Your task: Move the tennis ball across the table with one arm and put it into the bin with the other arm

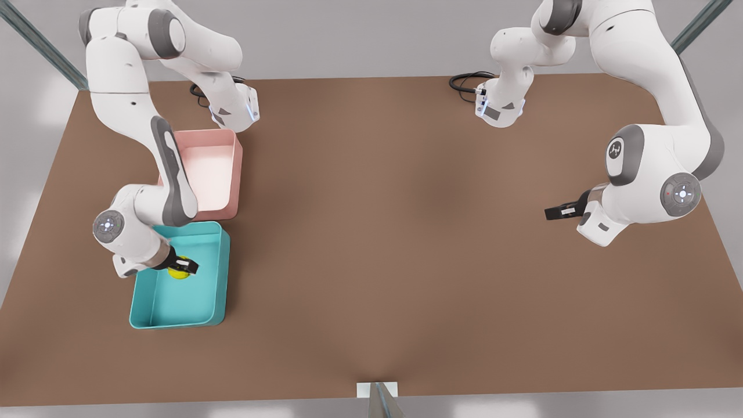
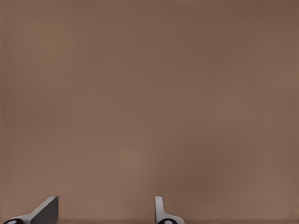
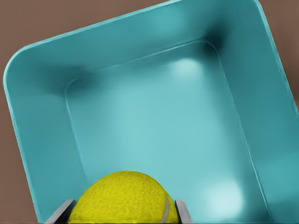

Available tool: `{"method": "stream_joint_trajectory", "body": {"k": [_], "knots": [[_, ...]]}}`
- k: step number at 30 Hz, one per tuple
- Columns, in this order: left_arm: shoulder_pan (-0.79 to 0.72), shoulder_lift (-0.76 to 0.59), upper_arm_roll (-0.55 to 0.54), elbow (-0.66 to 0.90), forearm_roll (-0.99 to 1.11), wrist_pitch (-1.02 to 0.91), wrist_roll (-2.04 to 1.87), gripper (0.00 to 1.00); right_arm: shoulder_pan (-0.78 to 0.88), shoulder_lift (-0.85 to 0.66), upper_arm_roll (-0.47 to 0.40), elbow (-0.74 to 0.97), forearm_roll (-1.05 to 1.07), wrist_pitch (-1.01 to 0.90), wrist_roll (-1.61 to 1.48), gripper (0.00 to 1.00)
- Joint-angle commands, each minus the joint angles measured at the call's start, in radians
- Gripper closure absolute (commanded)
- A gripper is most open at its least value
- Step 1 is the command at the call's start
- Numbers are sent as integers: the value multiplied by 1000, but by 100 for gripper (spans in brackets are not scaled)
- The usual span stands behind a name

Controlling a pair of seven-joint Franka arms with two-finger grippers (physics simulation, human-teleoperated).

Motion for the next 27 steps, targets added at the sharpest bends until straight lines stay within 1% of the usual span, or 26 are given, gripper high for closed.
{"method": "stream_joint_trajectory", "body": {"k": [1, 5, 6, 7, 8, 9, 10, 11, 13, 14, 15, 17, 20, 21, 27], "knots": [[0, -1, 0, 0, 0, -1, -8, 0, -1, 17, -7, 1, -7, -49, -386, 0], [0, -1, 0, 2, 2, -1, -8, 0, 4, 18, -6, 4, 8, -49, -378, 0], [0, -1, 0, 2, 2, -1, -8, 0, 23, 18, 11, 96, 20, -167, -367, 0], [0, -1, 0, 2, 2, -1, -8, 0, 62, 38, 11, 287, 77, -459, -224, 0], [0, -1, 0, 2, 2, -1, -6, 0, 71, 98, 11, 479, 54, -760, -120, 0], [0, -4, 0, 2, 2, -3, -4, 0, 105, 90, 14, 545, -78, -848, -109, 0], [0, -4, -2, 2, 2, -3, -6, 0, 122, 38, 11, 579, -105, -884, -109, 0], [0, -4, -2, 3, 4, -3, -4, 0, 128, 21, 11, 605, -102, -907, -109, 0], [0, -6, -2, 3, 2, -3, -4, 0, 125, -6, -3, 722, -112, -1043, -108, 0], [0, -6, -2, 3, 2, -3, -4, 0, 116, -78, 9, 685, -116, -1042, -85, 0], [0, -6, -2, 3, 2, -3, -6, 0, 114, -155, 6, 613, -108, -1032, -88, 0], [0, -9, -2, 7, 5, -3, -4, 0, 82, -262, 5, 438, -93, -902, -86, 0], [0, -10, -6, 7, 4, -22, 2, 0, 83, -296, 5, 401, -92, -862, -85, 0], [3, -10, -21, 7, 5, -24, 2, 0, 82, -327, 5, 357, -92, -819, -85, 0], [3, -10, -21, 34, 4, -55, 2, 0, 82, -333, 2, 348, -98, -815, -85, 0]]}}
